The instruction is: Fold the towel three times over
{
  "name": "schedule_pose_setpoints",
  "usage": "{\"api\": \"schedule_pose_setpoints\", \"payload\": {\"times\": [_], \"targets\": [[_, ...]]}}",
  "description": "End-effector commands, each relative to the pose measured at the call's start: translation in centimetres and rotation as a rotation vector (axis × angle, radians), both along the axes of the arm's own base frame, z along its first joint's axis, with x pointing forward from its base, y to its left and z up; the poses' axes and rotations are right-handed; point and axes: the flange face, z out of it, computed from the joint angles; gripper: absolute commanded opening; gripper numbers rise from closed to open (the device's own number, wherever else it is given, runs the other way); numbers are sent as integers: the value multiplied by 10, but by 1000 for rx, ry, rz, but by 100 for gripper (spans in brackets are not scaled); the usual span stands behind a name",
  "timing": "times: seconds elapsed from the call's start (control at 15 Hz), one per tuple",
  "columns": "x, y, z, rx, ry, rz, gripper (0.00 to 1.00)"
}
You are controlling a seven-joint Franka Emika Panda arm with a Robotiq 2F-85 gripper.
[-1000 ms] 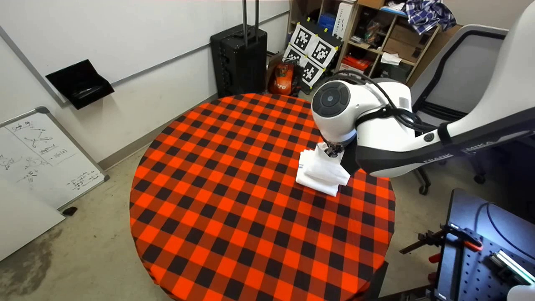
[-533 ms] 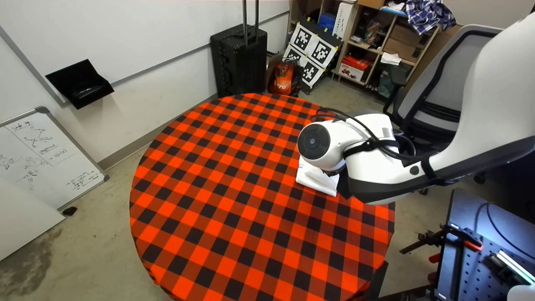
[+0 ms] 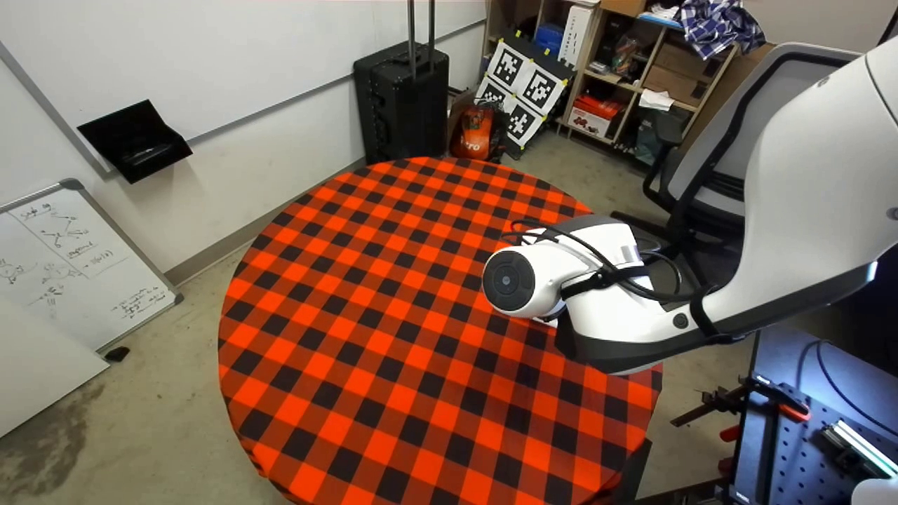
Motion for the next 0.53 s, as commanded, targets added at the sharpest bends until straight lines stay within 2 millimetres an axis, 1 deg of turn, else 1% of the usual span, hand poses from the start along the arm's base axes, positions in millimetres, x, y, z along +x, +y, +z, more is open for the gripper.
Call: {"api": "schedule_pose_setpoints", "payload": {"times": [0.0, 0.07, 0.13, 0.2, 0.27, 0.4, 0.47], "targets": [[14, 12, 36, 40, 33, 38, 46], [16, 16, 45, 80, 30, 55, 52], [16, 24, 57, 122, 21, 67, 61], [15, 32, 65, 156, 14, 72, 68], [15, 39, 74, 178, 5, 73, 77], [13, 50, 92, 239, -16, 63, 90], [12, 54, 101, 286, -34, 46, 99]]}}
